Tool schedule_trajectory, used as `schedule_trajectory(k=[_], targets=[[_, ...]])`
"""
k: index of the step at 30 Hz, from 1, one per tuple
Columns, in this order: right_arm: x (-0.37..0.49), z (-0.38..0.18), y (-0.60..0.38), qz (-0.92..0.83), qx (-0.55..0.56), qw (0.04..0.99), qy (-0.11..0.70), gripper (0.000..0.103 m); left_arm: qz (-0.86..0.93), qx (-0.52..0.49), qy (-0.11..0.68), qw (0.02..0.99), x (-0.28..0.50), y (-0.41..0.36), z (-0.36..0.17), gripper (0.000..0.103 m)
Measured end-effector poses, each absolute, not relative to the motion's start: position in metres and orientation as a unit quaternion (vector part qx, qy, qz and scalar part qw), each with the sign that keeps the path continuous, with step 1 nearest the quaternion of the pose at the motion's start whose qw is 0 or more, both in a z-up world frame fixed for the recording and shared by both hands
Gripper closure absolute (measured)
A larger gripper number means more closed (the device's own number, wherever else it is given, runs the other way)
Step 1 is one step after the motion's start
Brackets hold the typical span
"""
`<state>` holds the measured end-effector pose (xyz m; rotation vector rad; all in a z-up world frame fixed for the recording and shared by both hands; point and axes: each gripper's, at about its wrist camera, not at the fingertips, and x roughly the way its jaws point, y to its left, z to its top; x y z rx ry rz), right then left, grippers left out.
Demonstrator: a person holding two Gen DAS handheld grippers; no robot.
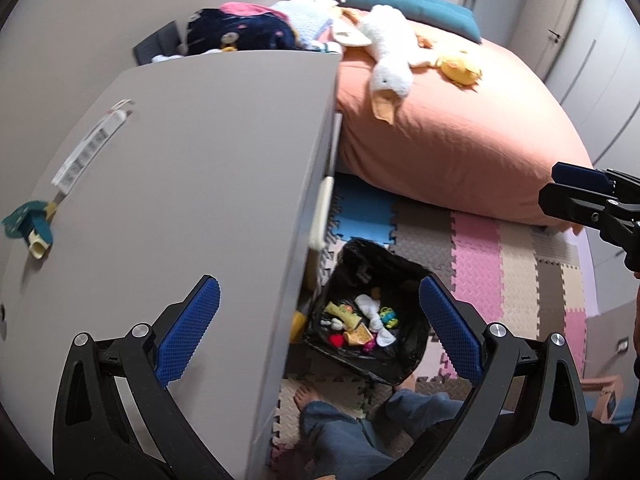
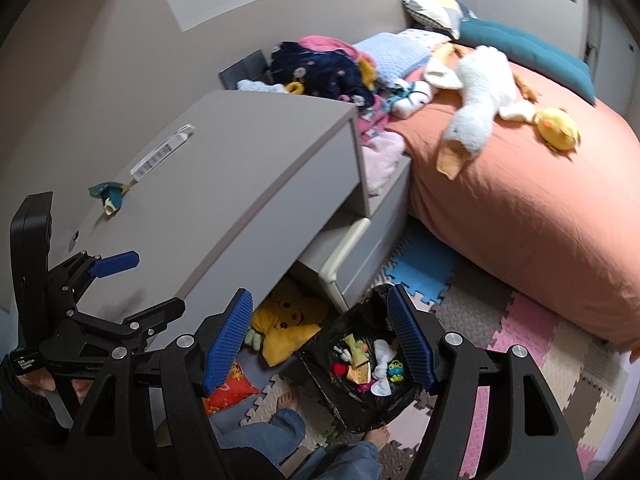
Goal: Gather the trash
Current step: 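Open both tools over the black bin to drop the guard and bag, then move both open tools back over the desk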
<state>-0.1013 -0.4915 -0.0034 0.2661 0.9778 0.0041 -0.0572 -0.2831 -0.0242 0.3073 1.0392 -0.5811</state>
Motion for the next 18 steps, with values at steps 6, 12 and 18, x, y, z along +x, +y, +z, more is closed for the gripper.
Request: schedule_trajectory(k=[6, 12, 18], targets=[[-0.08, -0.002, -0.468, 0.034, 0.111, 0.875, 0.471, 0.032, -0.24, 0.125, 0.492, 0.827, -0.047, -0.257, -0.024, 0.007], [-0.058, -0.001, -0.444, 0.06, 0.101, 0.874, 0.472, 0.032, -0.208, 0.107, 0.495, 0.837, -0.036, -0.228, -0.024, 0.007], [-0.035, -0.002, -0.421, 0.082, 0.091, 0.872, 0.474, 0.032, -0.18, 0.096, 0.496, 0.844, -0.025, -0.202, -0.025, 0.007]])
